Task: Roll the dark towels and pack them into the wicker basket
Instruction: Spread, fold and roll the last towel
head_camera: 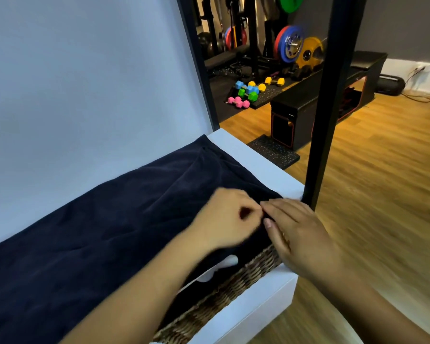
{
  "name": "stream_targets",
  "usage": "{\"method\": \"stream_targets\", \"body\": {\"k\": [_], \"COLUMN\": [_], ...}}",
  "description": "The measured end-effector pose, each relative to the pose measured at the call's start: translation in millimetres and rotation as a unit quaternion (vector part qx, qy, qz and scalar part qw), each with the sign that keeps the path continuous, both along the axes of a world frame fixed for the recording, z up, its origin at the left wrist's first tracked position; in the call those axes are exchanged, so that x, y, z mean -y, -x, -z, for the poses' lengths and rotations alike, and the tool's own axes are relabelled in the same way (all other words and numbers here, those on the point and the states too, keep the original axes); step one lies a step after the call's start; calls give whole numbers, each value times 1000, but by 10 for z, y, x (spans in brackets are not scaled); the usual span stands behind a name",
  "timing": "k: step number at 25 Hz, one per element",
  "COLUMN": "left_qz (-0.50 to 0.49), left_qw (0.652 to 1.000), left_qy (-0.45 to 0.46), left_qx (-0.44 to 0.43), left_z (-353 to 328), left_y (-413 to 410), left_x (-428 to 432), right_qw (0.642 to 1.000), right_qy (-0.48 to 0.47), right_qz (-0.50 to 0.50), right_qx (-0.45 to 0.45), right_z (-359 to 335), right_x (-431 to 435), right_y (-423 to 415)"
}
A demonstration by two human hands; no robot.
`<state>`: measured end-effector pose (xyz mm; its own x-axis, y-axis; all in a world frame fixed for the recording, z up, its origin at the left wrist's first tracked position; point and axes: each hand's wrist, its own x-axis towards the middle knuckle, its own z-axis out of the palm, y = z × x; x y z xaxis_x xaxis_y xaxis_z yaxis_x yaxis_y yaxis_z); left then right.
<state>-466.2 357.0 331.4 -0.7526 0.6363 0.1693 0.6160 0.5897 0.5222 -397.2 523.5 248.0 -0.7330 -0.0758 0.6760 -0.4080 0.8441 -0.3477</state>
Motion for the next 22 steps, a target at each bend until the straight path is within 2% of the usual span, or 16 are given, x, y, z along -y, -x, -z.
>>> {"method": "stream_targets", "body": {"k": [1,2,4,6,7,10,12,15,17,19,20,22], "left_qz": [-39,-95,-202,-256,-261,-236,-219,-223,-247,-275,-280,-272], "left_qw": [997,993,979,960,952,916,892,883,887,890,887,877], "left_qy": [-24,-29,16,100,157,304,365,411,382,336,340,389], "left_qx": [56,55,-39,-58,-34,114,148,40,-79,-141,-142,-71], "left_z": [-160,-306,-497,-567,-562,-512,-466,-573,-800,-986,-1009,-927], "left_y": [185,422,966,1409,1574,1822,1847,1903,2031,2160,2196,2193], "left_x": [96,170,209,106,24,-205,-269,-266,-200,-144,-149,-227], "right_qw": [1000,1000,1000,1000,999,999,999,998,998,999,999,999], "right_qy": [-7,-7,5,16,18,14,12,13,9,-1,-7,-20], "right_qz": [2,5,16,26,30,38,45,52,51,50,47,37], "right_qx": [6,7,5,-4,-6,4,15,18,18,21,21,18], "right_z": [43,93,151,162,165,184,191,176,169,154,148,141], "right_x": [3,5,18,56,72,66,64,73,71,62,55,26], "right_y": [11,12,-8,-21,-26,-35,-42,-55,-55,-54,-50,-40]}}
